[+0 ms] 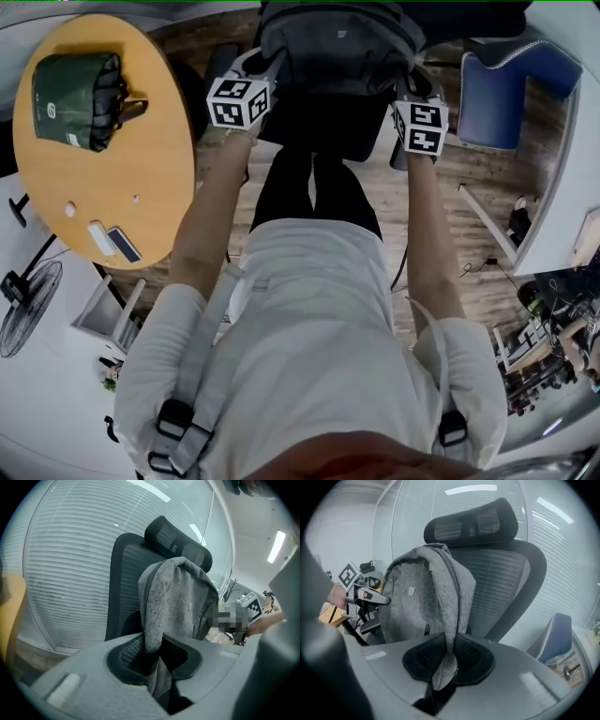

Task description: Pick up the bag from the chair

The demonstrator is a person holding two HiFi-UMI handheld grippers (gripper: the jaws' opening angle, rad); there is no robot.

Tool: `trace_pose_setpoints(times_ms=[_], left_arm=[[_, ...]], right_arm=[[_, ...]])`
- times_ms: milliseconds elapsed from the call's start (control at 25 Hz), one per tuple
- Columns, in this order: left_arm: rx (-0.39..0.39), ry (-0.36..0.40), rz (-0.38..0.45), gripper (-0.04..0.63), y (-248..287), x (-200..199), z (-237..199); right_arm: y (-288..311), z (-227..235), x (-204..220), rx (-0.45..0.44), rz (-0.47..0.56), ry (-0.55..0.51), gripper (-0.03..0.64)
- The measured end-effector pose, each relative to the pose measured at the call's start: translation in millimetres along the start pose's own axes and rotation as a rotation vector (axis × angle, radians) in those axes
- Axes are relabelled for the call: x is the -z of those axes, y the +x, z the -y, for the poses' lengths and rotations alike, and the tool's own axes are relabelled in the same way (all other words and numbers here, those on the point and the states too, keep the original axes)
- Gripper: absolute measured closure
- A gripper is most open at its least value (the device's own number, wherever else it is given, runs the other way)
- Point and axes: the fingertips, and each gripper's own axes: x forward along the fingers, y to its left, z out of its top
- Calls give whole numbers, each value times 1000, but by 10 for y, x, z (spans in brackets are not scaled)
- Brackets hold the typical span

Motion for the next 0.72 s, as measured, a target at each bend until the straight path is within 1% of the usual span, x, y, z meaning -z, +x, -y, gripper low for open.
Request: trace_pose_setpoints(times_ms=[160,720], left_arm=[[2,-5,24,523,-147,-146,101],[20,23,103,523,-641,-665,492]], right_arm=[[-187,0,-145,5,20,-13,567],[-904,6,-603,52,88,-7,568]])
